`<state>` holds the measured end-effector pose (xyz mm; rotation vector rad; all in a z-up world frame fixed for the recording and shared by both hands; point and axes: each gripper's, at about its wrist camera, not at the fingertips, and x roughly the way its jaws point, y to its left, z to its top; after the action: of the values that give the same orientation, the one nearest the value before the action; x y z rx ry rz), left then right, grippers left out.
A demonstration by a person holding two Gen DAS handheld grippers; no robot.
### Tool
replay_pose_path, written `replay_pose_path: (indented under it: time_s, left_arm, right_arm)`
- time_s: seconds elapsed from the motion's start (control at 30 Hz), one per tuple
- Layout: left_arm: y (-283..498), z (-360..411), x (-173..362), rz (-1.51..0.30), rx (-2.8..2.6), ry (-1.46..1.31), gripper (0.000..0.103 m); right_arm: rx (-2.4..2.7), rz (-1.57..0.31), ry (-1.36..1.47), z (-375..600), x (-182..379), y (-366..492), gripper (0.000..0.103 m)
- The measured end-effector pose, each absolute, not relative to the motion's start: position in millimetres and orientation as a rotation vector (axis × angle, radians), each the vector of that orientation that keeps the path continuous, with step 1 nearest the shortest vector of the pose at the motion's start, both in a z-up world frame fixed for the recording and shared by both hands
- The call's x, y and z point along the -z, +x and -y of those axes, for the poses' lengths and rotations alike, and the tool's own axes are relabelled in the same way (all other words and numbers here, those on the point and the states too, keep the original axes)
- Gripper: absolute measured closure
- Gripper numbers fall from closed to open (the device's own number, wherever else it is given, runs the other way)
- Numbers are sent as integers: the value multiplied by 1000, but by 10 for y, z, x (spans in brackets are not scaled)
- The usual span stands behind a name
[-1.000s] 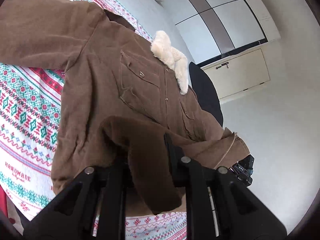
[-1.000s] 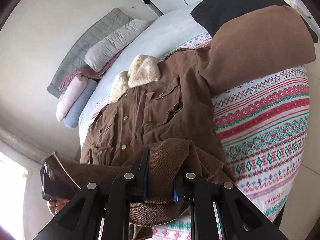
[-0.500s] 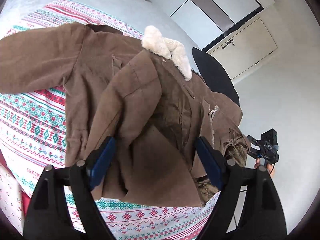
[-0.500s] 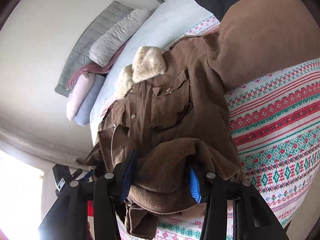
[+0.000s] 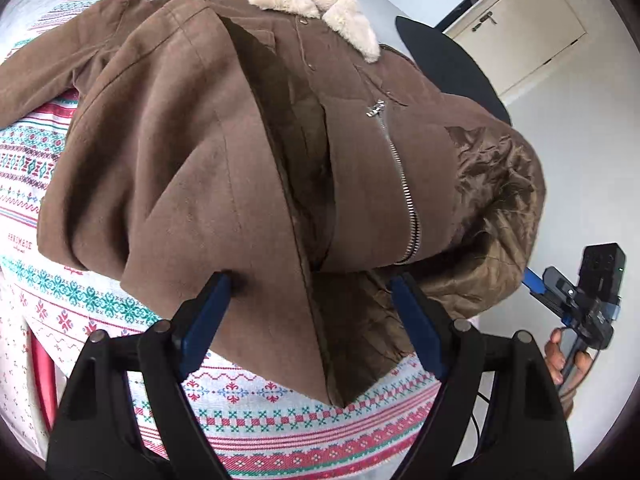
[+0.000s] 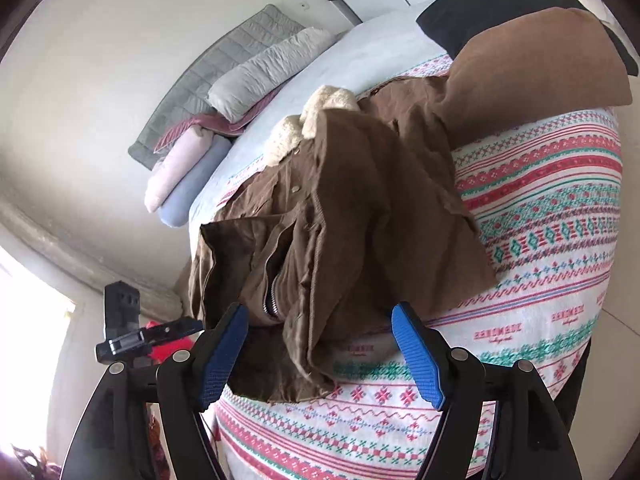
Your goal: Fold large clothes
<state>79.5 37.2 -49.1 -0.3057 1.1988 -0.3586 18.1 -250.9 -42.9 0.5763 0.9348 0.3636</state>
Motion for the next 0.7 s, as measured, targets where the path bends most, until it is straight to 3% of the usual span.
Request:
replay_pose_path:
  time_s: [0.07, 0.13, 0.17, 0.2, 0.23, 0.27, 0.53, 0.7]
  left_arm:
    - [737, -308, 606, -1179, 244, -282, 24]
    - [647, -306, 728, -1170, 189, -279, 47]
    - [600, -337, 788, -1175, 166, -282, 75]
    - [556, -383, 846, -1182, 171, -295, 96]
    - [506, -451, 880, -1186, 187, -312, 97]
    - [437, -540, 864, -1178, 207, -345, 98]
    - [-427, -1419, -81, -891, 305, -564, 100]
    - [-948, -1772, 203, -933, 296, -645, 100]
  right_arm:
    - [-323, -979, 556, 2330, 583, 237, 27]
    - [-302, -1017, 573, 2201, 794, 320, 27]
    - [-290, -1024, 581, 2147, 884, 344, 28]
    - [-298, -1018, 588, 2102, 963, 370, 39]
    - [-331, -1010, 612, 2068, 1025, 391, 87]
    - [-350, -1011, 654, 2063, 1065, 395, 95]
    - [-455, -738, 643, 2035, 105, -431, 100]
    - [-397, -715, 651, 2249, 147, -1001, 100]
